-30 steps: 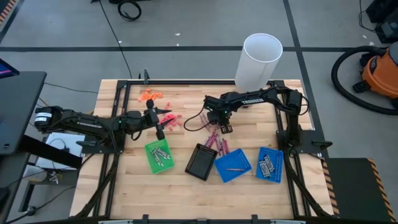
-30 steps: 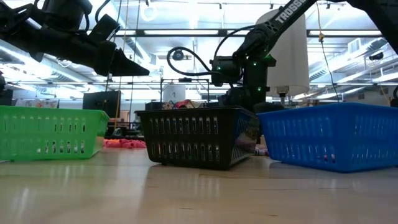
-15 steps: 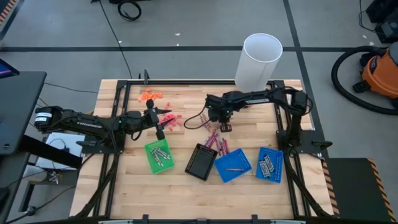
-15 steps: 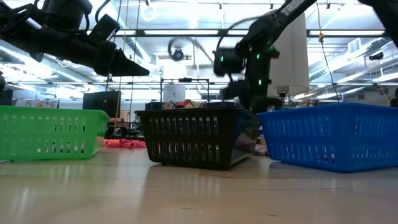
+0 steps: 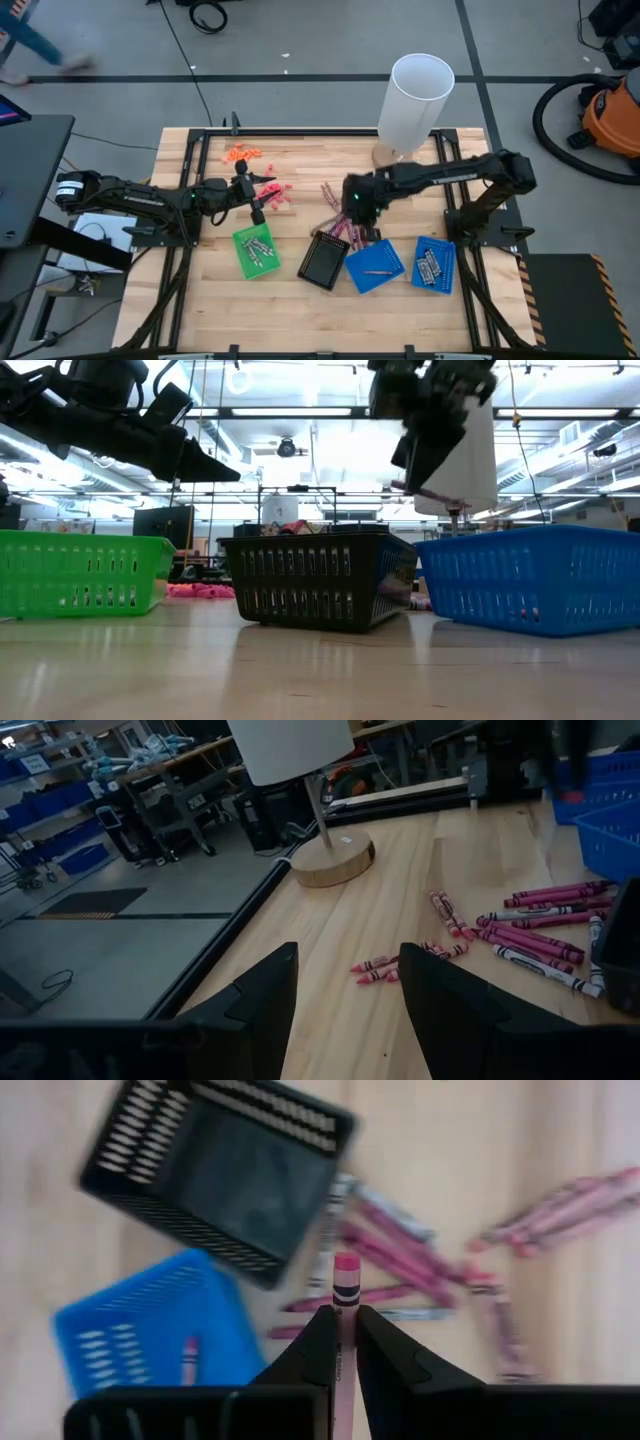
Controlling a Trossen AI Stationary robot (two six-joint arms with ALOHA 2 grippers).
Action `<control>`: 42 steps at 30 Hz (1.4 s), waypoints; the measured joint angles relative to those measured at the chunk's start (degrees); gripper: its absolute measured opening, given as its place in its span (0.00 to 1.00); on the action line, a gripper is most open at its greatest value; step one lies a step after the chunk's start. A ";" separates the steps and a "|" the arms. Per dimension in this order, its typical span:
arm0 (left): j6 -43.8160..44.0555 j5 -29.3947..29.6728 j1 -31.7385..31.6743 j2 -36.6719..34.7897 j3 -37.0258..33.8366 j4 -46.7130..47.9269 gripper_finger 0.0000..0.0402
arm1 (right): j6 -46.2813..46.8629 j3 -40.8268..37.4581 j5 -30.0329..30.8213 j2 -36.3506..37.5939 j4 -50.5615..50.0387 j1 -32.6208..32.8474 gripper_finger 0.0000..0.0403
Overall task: Sort crayons
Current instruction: Put the pink crayon into the left blue bin
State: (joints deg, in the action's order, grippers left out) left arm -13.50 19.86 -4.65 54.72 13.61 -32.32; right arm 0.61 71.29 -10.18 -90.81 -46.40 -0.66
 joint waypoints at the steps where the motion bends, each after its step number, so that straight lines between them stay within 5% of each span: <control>1: 0.27 0.00 -0.02 0.02 0.00 0.17 0.47 | 1.65 -0.90 0.01 0.47 0.97 1.54 0.09; 12: 1.49 0.00 0.00 0.00 0.00 0.77 0.47 | 17.52 -13.16 1.88 1.90 11.23 12.93 0.09; 22: 1.47 0.00 0.00 0.00 0.00 0.75 0.47 | 24.58 -20.40 3.52 1.90 18.40 16.90 0.10; 33: 1.45 0.00 0.00 0.01 0.00 0.41 0.47 | 26.41 -20.22 2.17 1.91 17.59 16.28 0.21; 42: 1.47 0.00 0.00 0.00 0.00 0.38 0.47 | 18.66 -14.61 3.92 2.76 14.16 13.07 0.21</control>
State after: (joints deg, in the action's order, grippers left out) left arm -12.03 19.86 -4.64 54.72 13.61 -31.94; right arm 19.27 56.68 -6.26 -88.05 -32.24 12.40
